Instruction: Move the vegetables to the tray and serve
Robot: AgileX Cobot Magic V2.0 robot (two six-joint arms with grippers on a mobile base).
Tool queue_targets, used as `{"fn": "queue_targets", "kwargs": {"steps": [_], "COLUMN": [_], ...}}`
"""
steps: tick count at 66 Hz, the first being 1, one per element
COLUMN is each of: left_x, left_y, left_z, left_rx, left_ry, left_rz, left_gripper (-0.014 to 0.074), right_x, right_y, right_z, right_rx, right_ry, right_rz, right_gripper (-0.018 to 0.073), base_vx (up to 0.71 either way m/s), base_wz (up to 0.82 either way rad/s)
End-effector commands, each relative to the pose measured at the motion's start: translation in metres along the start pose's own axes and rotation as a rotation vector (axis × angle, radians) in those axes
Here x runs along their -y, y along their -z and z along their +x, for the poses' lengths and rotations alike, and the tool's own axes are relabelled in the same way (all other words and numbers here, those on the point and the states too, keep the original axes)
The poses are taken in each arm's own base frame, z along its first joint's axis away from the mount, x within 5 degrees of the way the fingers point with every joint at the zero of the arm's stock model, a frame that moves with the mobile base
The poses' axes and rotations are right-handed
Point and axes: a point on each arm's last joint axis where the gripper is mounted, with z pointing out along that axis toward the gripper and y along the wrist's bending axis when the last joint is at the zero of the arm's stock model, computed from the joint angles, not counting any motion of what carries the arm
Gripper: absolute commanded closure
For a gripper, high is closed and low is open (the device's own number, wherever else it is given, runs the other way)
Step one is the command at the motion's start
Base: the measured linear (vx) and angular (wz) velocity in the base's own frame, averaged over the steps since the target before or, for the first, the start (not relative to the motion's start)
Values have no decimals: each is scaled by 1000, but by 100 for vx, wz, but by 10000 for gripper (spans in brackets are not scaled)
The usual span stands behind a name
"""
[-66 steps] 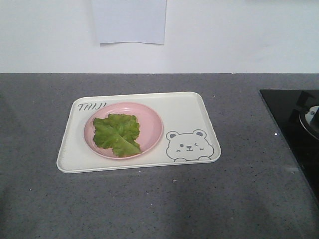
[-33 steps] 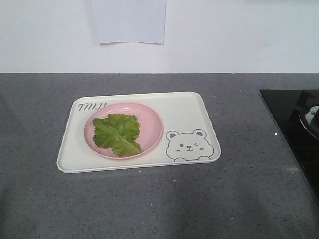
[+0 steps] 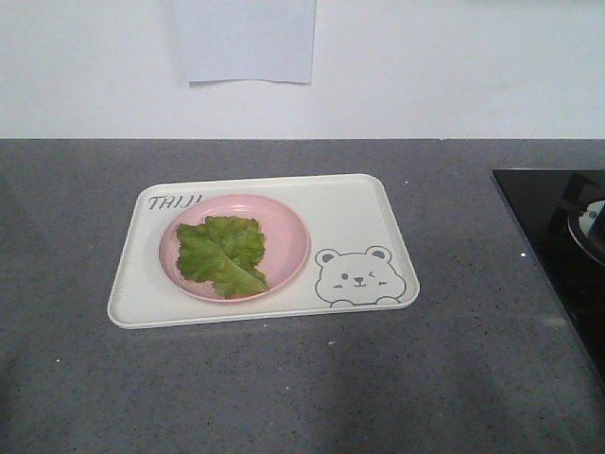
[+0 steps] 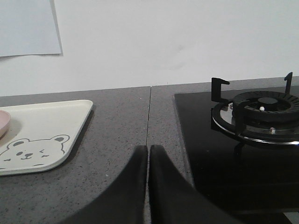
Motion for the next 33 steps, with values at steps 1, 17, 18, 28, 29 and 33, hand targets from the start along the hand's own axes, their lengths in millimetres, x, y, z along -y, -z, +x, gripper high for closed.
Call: {"fn": "queue_targets", "kwargs": {"steps": [1, 17, 18, 28, 29, 33], "left_x": [0, 0, 0, 0, 0, 0], "left_y": [0, 0, 0, 0, 0, 0], "left_z": [0, 0, 0, 0, 0, 0], "left_rx": [68, 68, 68, 68, 68, 68], "left_ry": [9, 9, 9, 9, 9, 9], "left_rz": [6, 6, 6, 6, 6, 6], "left_gripper": [602, 602, 602, 602, 602, 602], "right_x": [-1, -1, -1, -1, -1, -1], "right_y": [0, 0, 0, 0, 0, 0], "right_z": [-2, -2, -2, -2, -2, -2], "right_rx": [70, 70, 70, 70, 70, 70], "right_ry": [12, 12, 12, 12, 12, 12], "right_rz": [-7, -7, -7, -7, -7, -7], "right_gripper": [562, 562, 562, 562, 562, 562], "base_vx": [0, 0, 0, 0, 0, 0], "base_wz": [0, 0, 0, 0, 0, 0]}}
